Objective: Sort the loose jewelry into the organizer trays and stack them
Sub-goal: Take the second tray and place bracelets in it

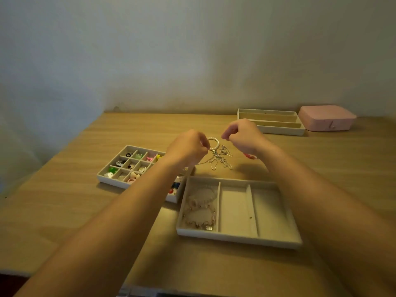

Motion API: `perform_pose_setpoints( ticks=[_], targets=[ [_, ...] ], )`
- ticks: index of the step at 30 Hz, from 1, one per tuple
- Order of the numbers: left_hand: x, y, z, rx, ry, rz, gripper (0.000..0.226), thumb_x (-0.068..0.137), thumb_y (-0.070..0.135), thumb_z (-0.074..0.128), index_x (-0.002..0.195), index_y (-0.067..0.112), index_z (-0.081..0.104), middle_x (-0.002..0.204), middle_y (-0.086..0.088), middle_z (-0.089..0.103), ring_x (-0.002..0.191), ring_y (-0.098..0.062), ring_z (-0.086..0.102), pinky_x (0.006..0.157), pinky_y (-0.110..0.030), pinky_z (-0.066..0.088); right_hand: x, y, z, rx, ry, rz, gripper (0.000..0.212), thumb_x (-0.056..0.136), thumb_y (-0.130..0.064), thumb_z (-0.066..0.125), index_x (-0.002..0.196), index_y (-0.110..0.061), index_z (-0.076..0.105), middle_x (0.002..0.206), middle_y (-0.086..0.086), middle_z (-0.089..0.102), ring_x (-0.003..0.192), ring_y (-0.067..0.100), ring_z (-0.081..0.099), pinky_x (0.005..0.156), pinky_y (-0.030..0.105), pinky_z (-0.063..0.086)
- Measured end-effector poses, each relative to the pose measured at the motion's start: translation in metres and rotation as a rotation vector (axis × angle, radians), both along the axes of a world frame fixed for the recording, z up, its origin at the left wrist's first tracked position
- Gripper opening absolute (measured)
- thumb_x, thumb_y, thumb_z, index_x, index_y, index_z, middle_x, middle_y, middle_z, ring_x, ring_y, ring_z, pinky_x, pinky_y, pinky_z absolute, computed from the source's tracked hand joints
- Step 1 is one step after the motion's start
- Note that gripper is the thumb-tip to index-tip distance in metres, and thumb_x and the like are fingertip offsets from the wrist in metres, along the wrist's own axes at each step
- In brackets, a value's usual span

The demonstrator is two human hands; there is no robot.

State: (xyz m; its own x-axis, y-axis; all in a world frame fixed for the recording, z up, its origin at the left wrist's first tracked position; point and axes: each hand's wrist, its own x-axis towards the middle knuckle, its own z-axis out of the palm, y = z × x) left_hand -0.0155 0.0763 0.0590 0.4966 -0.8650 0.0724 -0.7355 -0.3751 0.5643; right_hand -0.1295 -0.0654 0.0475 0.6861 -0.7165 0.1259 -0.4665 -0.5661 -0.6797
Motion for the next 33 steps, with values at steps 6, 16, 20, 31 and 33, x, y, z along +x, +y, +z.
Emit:
perform_pose_setpoints(
  ticks=[6, 16, 20, 31, 33],
  targets=[
    [0.035, -0.045, -0.011, -0.079, 0.141, 0.119, 0.020, 0.093, 0.016, 0.058, 0.105, 0.019, 0.073, 0.099, -0.001, 0.068, 0.100, -0.021, 0.064, 0.089, -0.034, 0.053, 0.049, -0.030, -0.018, -0.013, 0.184, 0.131, 0.019, 0.095, -0.012, 0.062, 0.101, -0.024, 0.076, 0.103, -0.002, 0.070, 0.098, 0.015, 0.064, 0.086, 0.031, 0.053],
    [0.054, -0.061, -0.023, -0.233, 0.288, 0.194, 0.013, 0.090, 0.015, 0.061, 0.090, 0.023, 0.071, 0.087, 0.005, 0.067, 0.092, -0.019, 0.066, 0.083, -0.033, 0.053, 0.084, -0.027, -0.032, -0.210, 0.495, 0.150, 0.019, 0.096, -0.036, 0.066, 0.090, -0.018, 0.066, 0.086, 0.002, 0.067, 0.087, 0.022, 0.064, 0.080, 0.040, 0.057],
    [0.047, -0.053, -0.018, -0.310, 0.299, 0.205, 0.019, 0.091, 0.010, 0.061, 0.106, 0.022, 0.064, 0.102, 0.002, 0.066, 0.097, -0.018, 0.062, 0.086, -0.036, 0.053, 0.069, -0.021, -0.015, -0.109, 0.225, 0.079, 0.021, 0.104, -0.030, 0.053, 0.102, -0.012, 0.063, 0.095, 0.006, 0.066, 0.088, 0.023, 0.062, 0.082, 0.041, 0.054],
    [-0.023, -0.008, 0.006, -0.309, 0.618, -0.079, 0.009, 0.096, 0.012, 0.062, 0.104, 0.016, 0.065, 0.098, -0.008, 0.072, 0.087, -0.019, 0.068, 0.076, -0.031, 0.054, -0.023, 0.022, 0.039, 0.129, -0.231, 0.164, 0.011, 0.105, -0.020, 0.052, 0.109, -0.012, 0.058, 0.099, 0.007, 0.065, 0.086, 0.018, 0.065, 0.067, 0.023, 0.057],
    [-0.034, 0.000, 0.006, -0.325, 0.678, -0.070, 0.007, 0.096, 0.012, 0.063, 0.101, 0.016, 0.065, 0.092, -0.006, 0.072, 0.082, -0.016, 0.068, 0.074, -0.030, 0.057, -0.037, 0.028, 0.040, 0.150, -0.235, 0.159, 0.010, 0.105, -0.019, 0.053, 0.109, -0.011, 0.058, 0.098, 0.008, 0.064, 0.085, 0.019, 0.066, 0.068, 0.024, 0.058]
  ],
)
